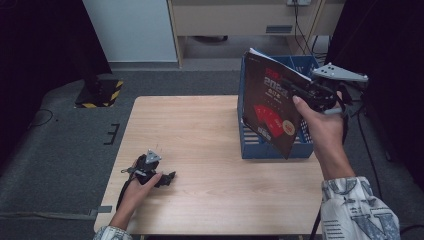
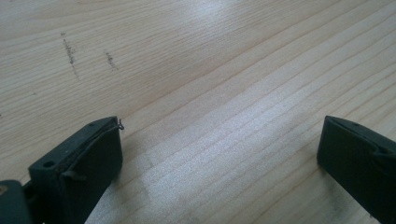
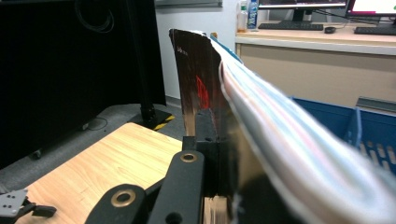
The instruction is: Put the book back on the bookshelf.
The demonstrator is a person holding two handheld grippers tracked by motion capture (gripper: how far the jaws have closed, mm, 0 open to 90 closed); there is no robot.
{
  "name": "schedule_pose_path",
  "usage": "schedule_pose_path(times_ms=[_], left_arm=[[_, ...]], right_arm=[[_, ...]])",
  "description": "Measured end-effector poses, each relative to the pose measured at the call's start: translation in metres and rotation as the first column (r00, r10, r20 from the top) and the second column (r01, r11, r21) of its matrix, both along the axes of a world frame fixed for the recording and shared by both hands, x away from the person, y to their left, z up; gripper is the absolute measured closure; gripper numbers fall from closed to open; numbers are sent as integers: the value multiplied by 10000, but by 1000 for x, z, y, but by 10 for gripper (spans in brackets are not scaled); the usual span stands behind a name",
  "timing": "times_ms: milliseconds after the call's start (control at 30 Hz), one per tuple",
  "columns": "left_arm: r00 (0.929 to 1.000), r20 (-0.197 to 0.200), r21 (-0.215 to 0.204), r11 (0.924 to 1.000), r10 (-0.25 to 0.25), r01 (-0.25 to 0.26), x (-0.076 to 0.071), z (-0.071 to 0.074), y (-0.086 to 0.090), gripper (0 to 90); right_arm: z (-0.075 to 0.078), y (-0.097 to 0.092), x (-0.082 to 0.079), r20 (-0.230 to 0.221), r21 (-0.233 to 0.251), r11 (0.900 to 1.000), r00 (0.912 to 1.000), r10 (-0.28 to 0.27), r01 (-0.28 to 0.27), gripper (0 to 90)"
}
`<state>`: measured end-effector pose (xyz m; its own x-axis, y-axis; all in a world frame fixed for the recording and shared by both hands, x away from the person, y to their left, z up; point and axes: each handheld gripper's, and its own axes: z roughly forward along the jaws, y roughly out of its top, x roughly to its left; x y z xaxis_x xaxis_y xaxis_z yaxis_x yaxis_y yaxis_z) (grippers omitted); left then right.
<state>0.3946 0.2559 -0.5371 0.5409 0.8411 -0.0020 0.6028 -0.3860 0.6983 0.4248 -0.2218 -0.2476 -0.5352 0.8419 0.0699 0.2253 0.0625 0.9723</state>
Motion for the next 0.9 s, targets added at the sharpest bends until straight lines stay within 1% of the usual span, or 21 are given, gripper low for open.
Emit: schedule_pose_path(times_ms=[400, 567, 633, 767, 900], left_arm=[[10000, 0, -8, 10000, 4, -4, 0, 0, 0, 0], [10000, 1, -4, 10000, 4, -4, 0, 0, 0, 0], [10000, 0, -2, 10000, 4, -4, 0, 0, 0, 0], [10000, 3, -6, 10000, 5, -5, 0, 0, 0, 0], [10000, -1, -2, 10000, 3, -3, 0, 0, 0, 0]], right_arm=[[2, -21, -4, 40, 131, 9992, 9993, -375, 374, 871], [1, -31, -5, 6, 75, 9980, 9980, -625, 625, 871], [1, -32, -5, 2, 78, 9978, 9979, -652, 652, 871], [0, -43, -5, -63, 94, 9961, 9961, -882, 883, 871], [0, -47, -6, -60, 45, 9950, 9950, -1000, 1000, 871]])
